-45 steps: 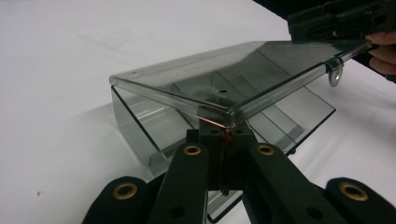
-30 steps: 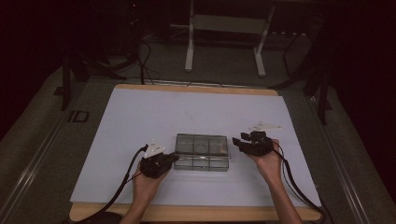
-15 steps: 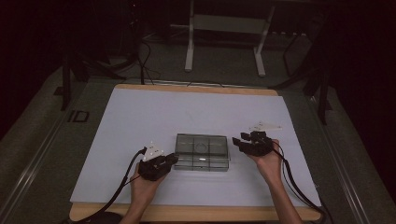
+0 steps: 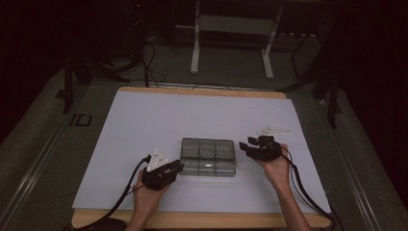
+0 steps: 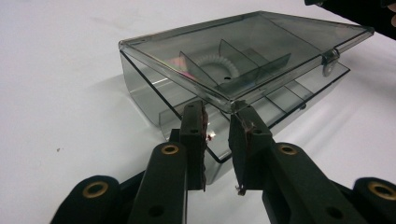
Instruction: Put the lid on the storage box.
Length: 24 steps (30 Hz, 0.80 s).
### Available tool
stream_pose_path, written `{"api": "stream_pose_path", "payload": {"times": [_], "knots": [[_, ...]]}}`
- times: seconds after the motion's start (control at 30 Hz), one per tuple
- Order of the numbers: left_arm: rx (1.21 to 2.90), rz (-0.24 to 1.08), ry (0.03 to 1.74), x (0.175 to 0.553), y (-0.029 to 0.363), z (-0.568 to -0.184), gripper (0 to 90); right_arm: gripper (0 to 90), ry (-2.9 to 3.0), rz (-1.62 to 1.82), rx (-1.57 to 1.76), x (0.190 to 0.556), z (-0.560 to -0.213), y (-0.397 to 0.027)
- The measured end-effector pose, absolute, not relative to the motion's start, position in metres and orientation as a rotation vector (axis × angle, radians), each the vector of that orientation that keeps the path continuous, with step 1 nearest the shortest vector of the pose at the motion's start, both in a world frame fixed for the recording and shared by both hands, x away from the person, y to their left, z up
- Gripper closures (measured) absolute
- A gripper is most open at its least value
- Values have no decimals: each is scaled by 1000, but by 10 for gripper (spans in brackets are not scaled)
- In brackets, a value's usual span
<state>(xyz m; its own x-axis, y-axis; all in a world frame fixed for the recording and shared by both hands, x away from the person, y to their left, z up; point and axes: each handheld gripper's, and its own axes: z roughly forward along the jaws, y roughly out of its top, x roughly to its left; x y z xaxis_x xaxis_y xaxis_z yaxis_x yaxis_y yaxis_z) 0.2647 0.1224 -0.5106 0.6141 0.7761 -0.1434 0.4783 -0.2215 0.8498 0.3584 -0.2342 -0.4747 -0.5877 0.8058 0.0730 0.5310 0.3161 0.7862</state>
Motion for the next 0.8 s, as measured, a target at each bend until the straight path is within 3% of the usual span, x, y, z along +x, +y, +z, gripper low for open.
{"api": "stream_pose_path", "payload": {"times": [0.17,0.53,0.8], "knots": [[1886,386,1001,263,122,-513,764,529,2248,1158,1210,358,-477,-238],[1905,386,985,258,123,-514,897,529,2239,1164,1211,356,-475,-240],[1916,396,989,255,124,-515,897,528,2244,1163,1208,355,-476,-239]]}}
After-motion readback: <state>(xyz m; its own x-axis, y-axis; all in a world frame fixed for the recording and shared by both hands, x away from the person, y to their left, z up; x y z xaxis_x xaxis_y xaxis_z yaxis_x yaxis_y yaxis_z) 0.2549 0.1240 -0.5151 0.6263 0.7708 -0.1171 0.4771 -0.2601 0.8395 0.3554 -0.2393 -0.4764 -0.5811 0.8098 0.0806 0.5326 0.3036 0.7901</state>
